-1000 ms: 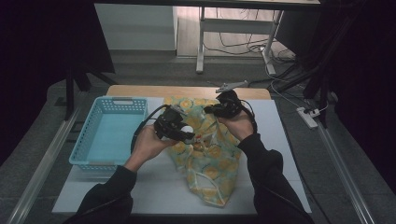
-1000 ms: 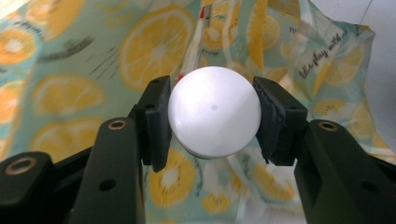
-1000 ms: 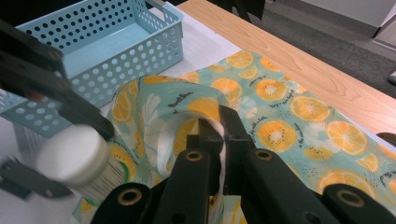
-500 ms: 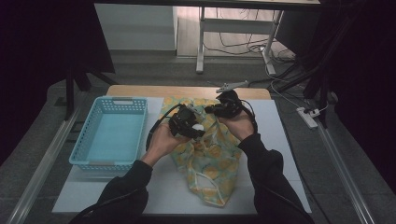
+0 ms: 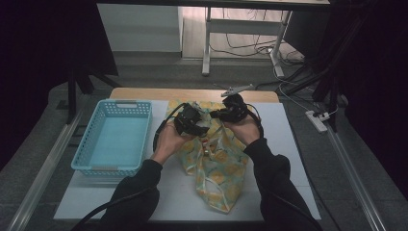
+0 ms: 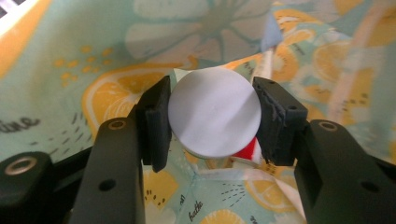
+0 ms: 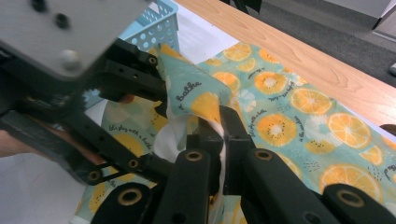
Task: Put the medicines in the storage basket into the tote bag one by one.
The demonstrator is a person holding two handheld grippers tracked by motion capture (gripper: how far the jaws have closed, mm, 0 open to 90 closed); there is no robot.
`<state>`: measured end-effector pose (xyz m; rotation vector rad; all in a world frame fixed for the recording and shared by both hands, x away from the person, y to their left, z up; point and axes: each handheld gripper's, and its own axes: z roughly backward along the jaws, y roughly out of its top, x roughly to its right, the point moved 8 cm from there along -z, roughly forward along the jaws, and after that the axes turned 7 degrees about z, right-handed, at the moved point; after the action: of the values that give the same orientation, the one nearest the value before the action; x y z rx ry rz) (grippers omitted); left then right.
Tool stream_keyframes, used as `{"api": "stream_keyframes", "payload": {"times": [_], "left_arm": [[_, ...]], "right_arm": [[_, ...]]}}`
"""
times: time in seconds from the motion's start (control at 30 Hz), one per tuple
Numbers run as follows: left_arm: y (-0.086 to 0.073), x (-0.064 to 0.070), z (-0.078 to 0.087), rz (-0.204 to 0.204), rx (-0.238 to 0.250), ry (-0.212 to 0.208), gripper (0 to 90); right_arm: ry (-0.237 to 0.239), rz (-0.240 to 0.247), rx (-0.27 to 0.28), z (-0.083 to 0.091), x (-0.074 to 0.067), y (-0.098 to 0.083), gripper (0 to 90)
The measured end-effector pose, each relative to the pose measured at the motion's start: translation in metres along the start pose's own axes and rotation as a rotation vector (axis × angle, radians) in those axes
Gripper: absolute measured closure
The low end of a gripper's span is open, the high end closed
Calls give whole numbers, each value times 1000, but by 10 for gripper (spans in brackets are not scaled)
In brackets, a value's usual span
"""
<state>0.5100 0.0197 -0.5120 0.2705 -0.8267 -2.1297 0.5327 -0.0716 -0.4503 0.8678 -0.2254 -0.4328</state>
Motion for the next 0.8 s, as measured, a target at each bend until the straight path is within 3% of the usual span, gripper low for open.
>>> {"api": "stream_keyframes", "payload": {"times": [0.63,0.8], "left_arm": [[-9,-18,-26,15,-50,51,501],[-6,-17,-21,14,-22,45,409]], "right_arm": [[-7,-1,-18,-11,-1,-4,900],[-7,-5,-16,-11,0,-4,900]]}}
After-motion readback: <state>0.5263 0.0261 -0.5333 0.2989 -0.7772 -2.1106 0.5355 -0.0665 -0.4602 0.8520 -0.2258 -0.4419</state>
